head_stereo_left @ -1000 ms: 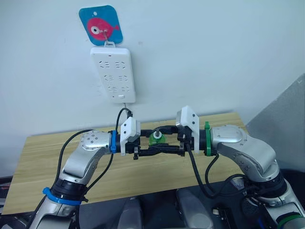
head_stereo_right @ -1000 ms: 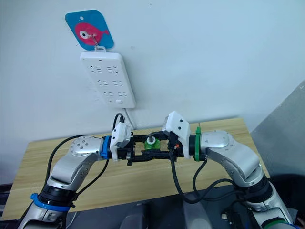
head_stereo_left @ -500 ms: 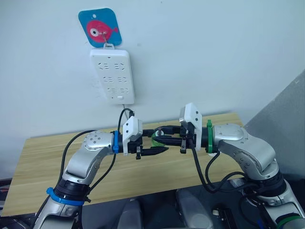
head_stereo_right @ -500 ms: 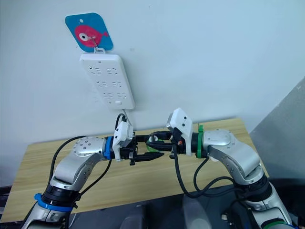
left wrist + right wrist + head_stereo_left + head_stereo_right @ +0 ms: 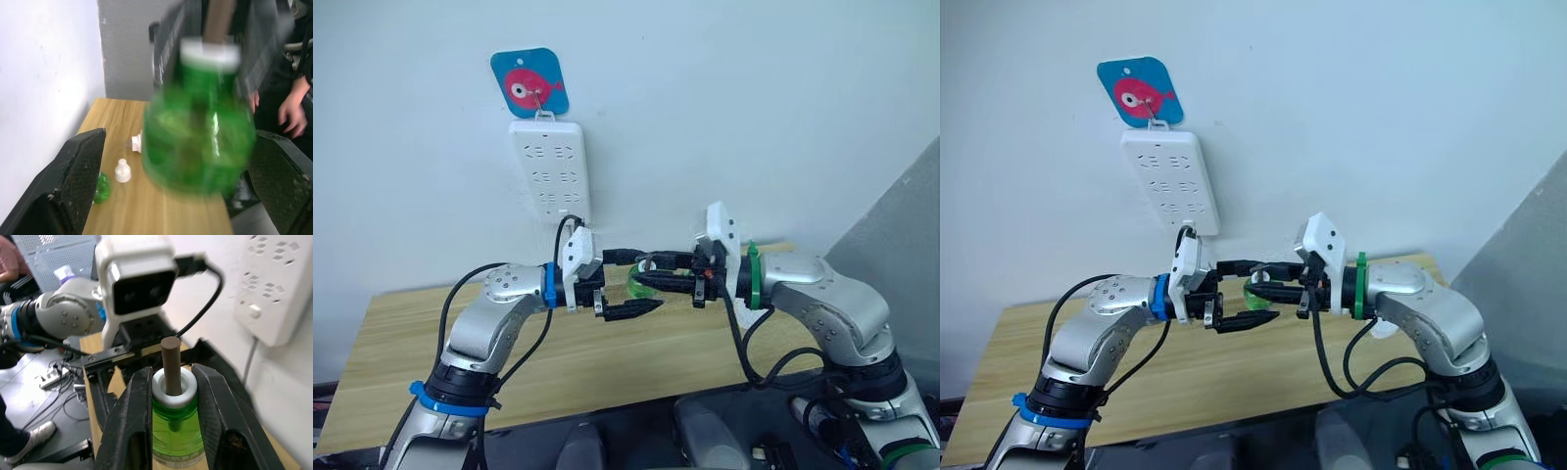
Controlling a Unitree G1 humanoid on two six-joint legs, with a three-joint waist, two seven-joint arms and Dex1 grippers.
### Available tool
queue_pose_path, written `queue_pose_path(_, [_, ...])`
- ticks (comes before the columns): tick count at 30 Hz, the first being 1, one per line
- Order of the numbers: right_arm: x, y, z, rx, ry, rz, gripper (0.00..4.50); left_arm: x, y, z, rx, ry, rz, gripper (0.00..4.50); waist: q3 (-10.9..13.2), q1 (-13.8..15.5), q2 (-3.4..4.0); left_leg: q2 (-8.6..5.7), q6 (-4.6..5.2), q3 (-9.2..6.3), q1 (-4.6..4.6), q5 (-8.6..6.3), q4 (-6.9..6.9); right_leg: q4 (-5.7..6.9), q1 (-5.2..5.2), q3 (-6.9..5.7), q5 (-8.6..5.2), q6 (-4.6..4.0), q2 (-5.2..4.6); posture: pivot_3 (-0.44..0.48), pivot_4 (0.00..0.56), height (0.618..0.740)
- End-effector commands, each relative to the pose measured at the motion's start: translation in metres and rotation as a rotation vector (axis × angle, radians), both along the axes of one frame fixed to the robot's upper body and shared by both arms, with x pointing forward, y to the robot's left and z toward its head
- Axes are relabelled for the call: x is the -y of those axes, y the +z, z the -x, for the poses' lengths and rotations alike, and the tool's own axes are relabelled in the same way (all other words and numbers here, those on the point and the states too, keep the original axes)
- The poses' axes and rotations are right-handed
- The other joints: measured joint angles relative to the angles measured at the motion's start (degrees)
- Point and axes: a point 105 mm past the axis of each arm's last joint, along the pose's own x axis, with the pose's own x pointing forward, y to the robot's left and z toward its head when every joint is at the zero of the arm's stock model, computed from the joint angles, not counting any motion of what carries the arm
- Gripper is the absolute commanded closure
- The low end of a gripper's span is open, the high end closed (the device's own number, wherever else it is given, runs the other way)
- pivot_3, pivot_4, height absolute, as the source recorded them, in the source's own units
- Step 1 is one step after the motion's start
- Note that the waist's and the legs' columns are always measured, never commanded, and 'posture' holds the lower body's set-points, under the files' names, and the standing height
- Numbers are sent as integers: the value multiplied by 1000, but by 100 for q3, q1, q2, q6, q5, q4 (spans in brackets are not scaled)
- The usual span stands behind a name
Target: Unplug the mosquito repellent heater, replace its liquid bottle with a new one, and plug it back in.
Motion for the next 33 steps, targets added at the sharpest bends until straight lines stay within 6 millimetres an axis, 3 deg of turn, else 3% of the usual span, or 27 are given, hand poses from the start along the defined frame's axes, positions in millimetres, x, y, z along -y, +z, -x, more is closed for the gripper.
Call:
queue_pose_path(1, [13,19,0,-19,-41,-95,3662,3,21,8,-86,1,121,0,-34,-19,-2,0,0,-3,0,0,0,0,1,-1,0,0,0,-216,66,734])
queue_pose_path(7, [23,32,-2,-151,-78,-238,3662,-1,34,10,-300,54,323,0,-135,-94,6,1,1,-6,7,-1,-1,1,9,-4,-1,1,1,-221,57,734])
queue_pose_path(20, [22,46,-4,-332,-119,-474,3662,19,71,9,-382,53,584,0,-245,-86,22,-2,2,-4,12,-1,-1,-2,17,0,-1,2,4,-208,60,734])
queue_pose_path(33, [32,51,-14,-511,-180,-659,3662,11,70,12,-480,41,622,0,-256,-89,33,-2,2,-2,13,-1,-1,-3,18,3,-2,2,6,-214,63,734])
